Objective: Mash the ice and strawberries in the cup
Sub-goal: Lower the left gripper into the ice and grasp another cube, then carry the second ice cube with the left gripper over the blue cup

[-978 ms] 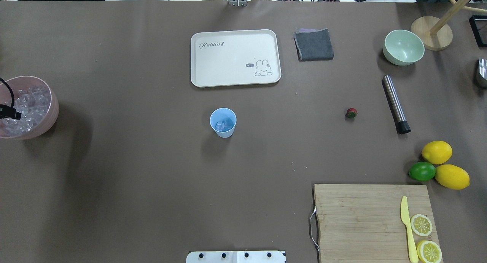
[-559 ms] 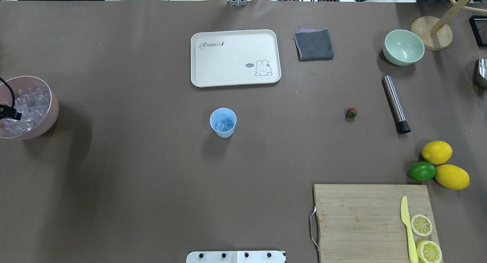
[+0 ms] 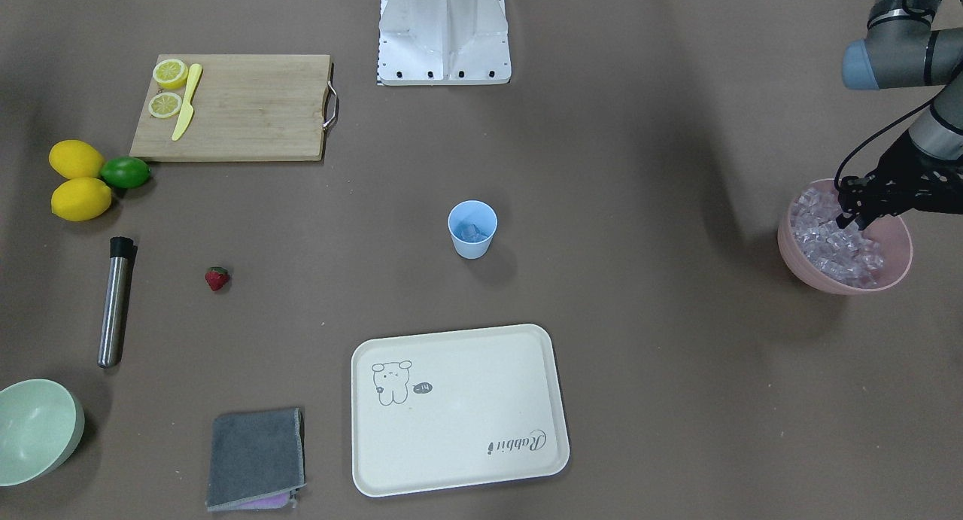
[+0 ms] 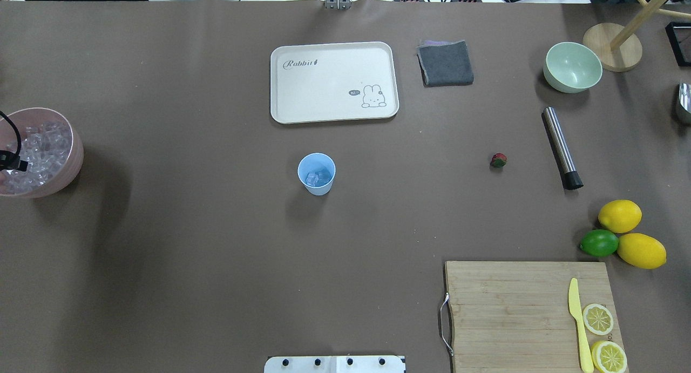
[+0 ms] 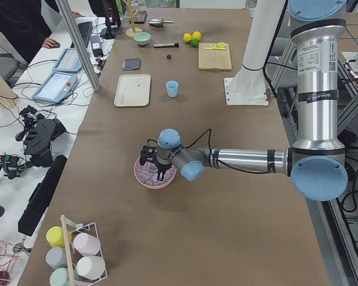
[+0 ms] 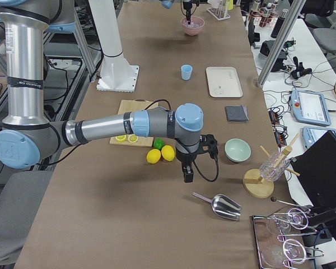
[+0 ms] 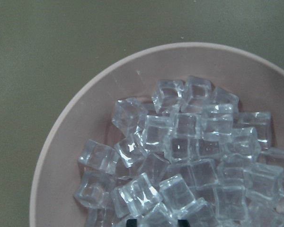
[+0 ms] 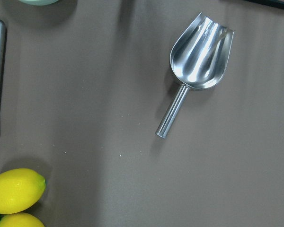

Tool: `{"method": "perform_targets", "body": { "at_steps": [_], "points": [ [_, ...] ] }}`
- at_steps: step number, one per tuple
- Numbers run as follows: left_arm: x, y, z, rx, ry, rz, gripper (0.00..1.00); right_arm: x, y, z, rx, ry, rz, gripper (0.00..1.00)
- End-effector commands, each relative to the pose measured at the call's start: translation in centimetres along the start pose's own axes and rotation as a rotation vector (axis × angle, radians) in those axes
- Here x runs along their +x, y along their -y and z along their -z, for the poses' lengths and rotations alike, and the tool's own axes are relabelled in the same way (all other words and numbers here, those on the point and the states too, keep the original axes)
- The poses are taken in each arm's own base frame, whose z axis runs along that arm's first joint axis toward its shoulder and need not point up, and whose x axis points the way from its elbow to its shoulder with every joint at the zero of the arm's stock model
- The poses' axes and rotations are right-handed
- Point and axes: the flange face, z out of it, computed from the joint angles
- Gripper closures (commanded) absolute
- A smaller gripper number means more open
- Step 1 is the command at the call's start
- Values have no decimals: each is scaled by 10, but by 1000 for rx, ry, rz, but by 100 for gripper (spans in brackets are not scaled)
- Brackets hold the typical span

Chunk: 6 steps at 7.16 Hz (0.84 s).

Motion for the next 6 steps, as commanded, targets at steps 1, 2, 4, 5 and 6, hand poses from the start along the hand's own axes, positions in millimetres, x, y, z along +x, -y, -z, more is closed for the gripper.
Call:
{"method": "perform_targets", "body": {
  "at_steps": [1, 2, 4, 5, 6],
  "points": [
    [7, 5, 16, 24, -10, -8, 100, -1, 1, 1, 3, -1, 3, 0],
    [2, 11, 27, 45, -12, 1, 100, -1, 1, 0, 0, 2, 0, 0],
    [-14, 32, 74, 140, -25, 38, 100, -8, 10, 2, 5, -2, 18, 0],
    [5, 44, 92, 182, -52, 23, 100, -10, 13, 3, 7, -2, 22, 0],
    [38, 67, 111, 232, -99, 42, 100, -12, 13, 1, 3, -1, 26, 0]
  ]
}}
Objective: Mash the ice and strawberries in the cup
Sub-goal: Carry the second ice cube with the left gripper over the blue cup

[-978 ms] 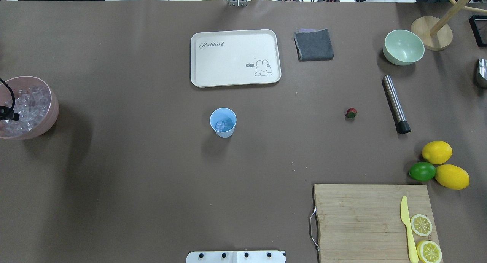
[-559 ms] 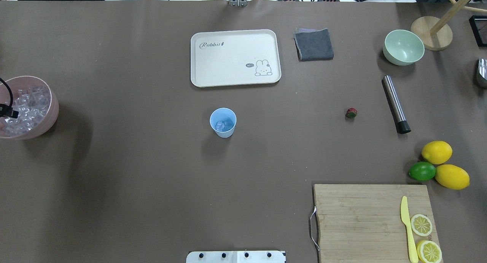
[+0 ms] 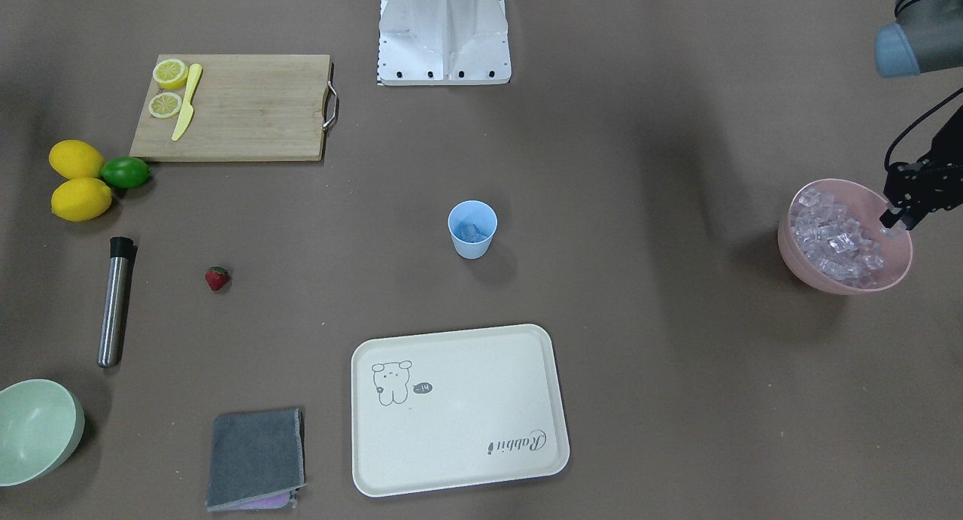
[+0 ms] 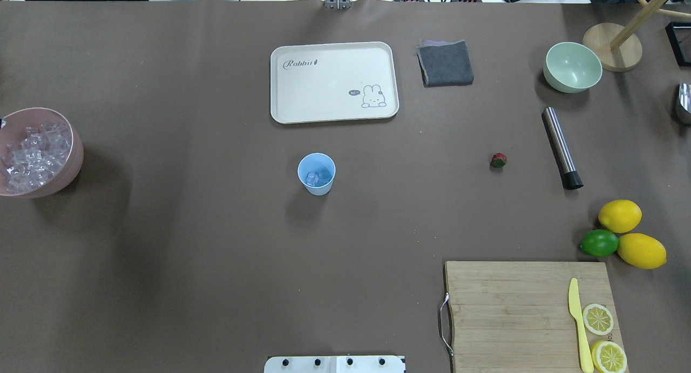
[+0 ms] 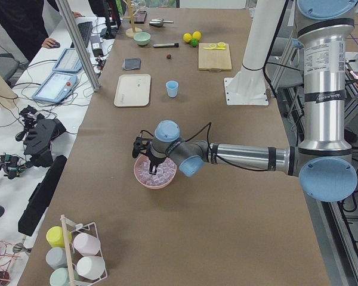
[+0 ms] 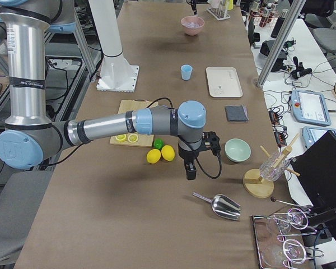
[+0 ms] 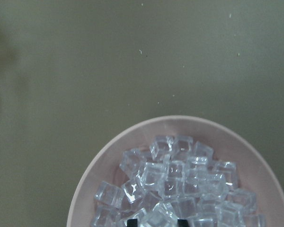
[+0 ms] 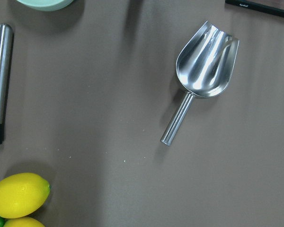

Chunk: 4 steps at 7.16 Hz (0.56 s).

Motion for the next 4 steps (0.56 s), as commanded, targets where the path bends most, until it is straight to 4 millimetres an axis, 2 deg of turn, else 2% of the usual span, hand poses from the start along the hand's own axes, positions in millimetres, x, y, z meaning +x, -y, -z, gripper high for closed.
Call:
{"method": "perform_targets", "body": {
  "at_steps": [1, 3, 4],
  "points": [
    [78, 57, 23, 91, -109, 107, 100, -5, 4, -2, -3, 2, 10, 0],
    [213, 61, 2, 40, -258, 180, 100, -5, 3, -2, -5, 6, 8, 0],
    [272, 58, -8, 43, -303, 199, 100, -4, 2, -3, -7, 3, 7, 0]
  ]
}}
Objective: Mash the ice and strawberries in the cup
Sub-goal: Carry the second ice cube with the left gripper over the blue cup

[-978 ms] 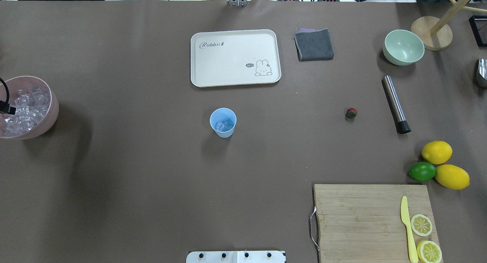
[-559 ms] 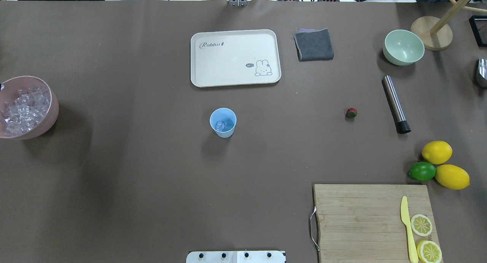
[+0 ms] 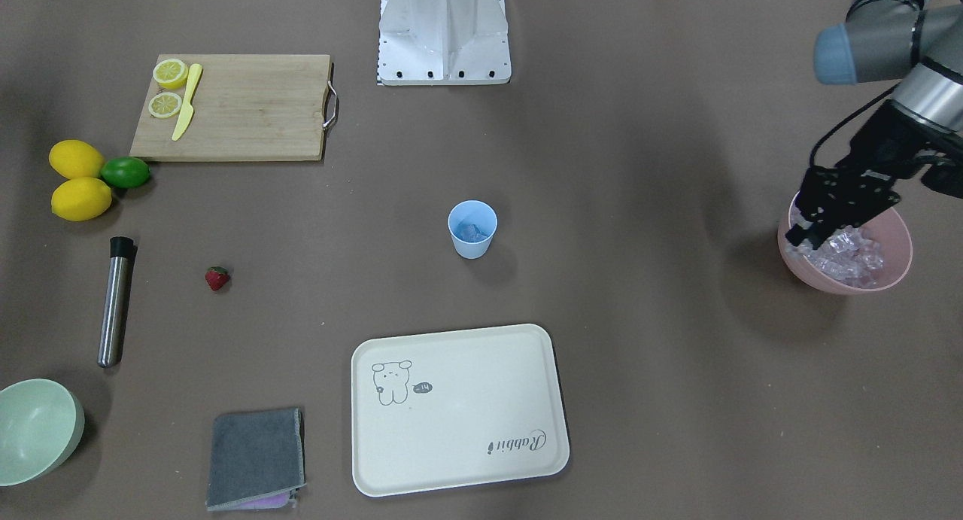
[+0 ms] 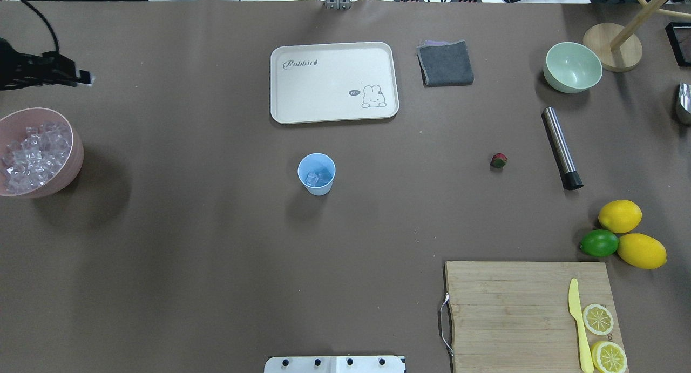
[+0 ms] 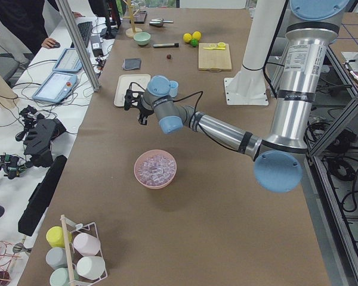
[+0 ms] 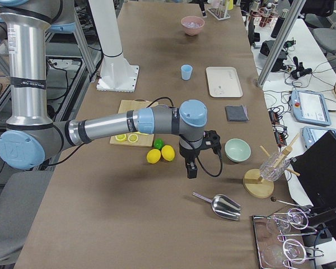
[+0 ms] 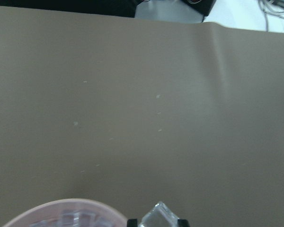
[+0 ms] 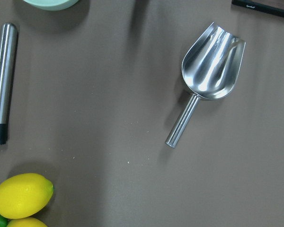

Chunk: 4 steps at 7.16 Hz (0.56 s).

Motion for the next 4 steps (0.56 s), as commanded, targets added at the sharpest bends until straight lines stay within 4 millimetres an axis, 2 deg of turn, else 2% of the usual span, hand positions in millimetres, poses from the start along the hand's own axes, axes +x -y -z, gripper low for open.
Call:
{"method": "perform_targets", "body": {
  "at_steps": [1, 3, 4],
  "points": [
    [108, -39, -55, -25, -84, 24, 100, 1, -1, -2, -7, 0, -3, 0],
    [185, -89, -99, -37, -95, -2, 100, 2, -2, -2, -9, -1, -7, 0],
    [235, -119, -117, -31, -102, -10, 100, 1, -2, -3, -10, -1, -5, 0]
  ]
}}
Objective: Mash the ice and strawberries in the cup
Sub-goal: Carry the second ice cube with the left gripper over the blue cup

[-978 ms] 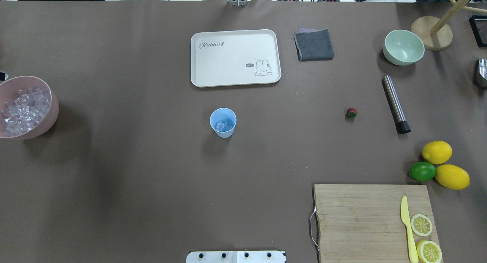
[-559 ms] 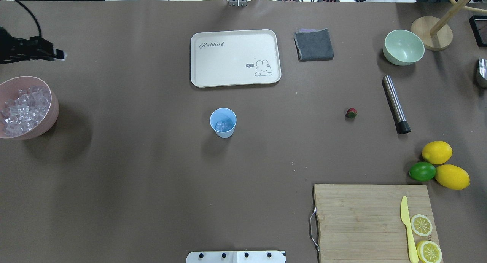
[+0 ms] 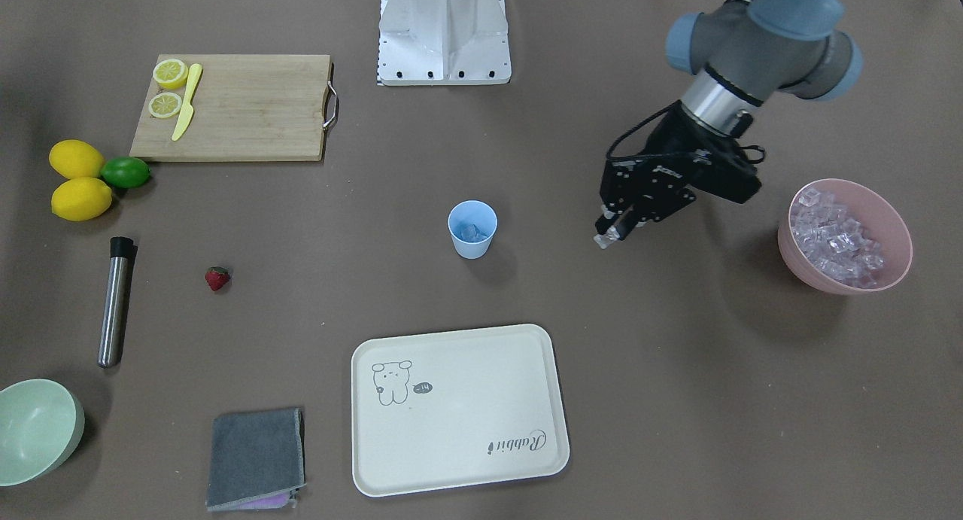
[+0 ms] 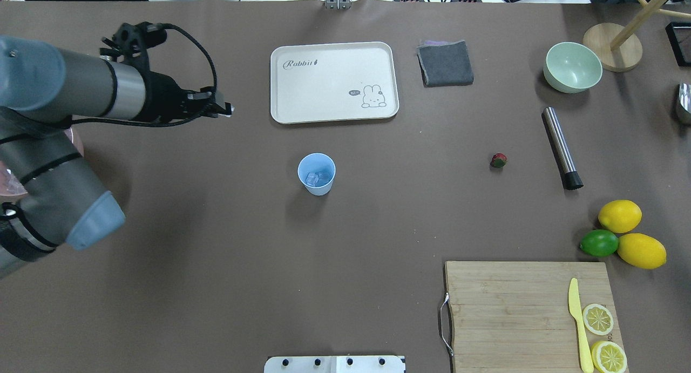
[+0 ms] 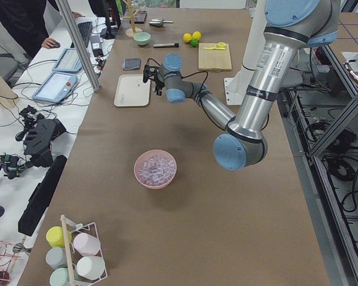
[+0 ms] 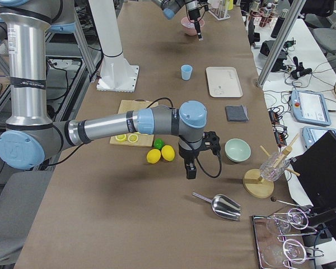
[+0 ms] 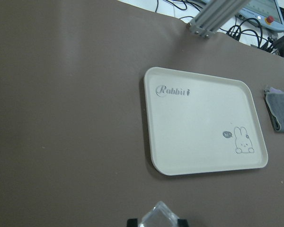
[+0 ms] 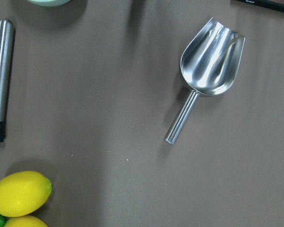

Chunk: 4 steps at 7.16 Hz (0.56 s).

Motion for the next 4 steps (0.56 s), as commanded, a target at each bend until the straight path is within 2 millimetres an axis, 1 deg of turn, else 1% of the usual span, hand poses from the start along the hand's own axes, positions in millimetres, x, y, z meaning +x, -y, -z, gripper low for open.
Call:
{"method": "perform_targets", "body": {
  "at_steps": [1, 2, 4],
  "points": [
    [86, -61, -45, 11, -4, -20, 100, 0, 0, 0, 0, 0, -1, 0],
    [92, -75, -61, 14, 11, -29, 100, -1, 1, 0, 0, 0, 1, 0],
    [79, -78, -77, 1, 44, -27, 100, 0, 0, 0, -2, 0, -2, 0]
  ]
}}
